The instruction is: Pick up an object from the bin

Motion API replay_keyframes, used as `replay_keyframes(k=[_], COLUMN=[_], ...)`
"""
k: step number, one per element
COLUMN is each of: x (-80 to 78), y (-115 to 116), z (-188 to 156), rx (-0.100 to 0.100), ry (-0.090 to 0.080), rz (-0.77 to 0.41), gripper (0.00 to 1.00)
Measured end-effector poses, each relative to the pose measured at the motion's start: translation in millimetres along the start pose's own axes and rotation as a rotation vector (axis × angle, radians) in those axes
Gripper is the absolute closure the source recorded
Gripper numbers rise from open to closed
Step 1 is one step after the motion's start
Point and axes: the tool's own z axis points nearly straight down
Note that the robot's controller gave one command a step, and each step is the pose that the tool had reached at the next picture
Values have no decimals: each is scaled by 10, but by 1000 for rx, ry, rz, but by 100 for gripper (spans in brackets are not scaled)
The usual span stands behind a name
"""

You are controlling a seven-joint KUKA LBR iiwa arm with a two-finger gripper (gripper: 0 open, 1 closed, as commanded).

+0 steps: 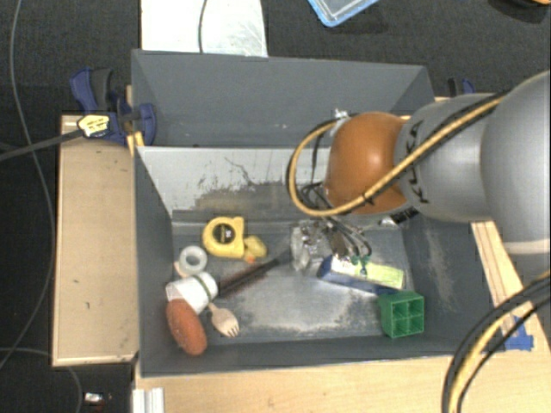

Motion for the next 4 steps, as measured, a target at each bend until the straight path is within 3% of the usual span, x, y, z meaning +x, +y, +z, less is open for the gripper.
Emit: replay_keyframes(k=[1, 2, 3, 4], x=[3, 2, 90, 90], y=[-2, -2, -518, -518], z=[-1, -1, -15, -15], rx=[0, 0, 0, 0], ry=[2, 1, 0, 0], rz=[1, 1, 33, 34], gripper=[0, 0, 100, 0])
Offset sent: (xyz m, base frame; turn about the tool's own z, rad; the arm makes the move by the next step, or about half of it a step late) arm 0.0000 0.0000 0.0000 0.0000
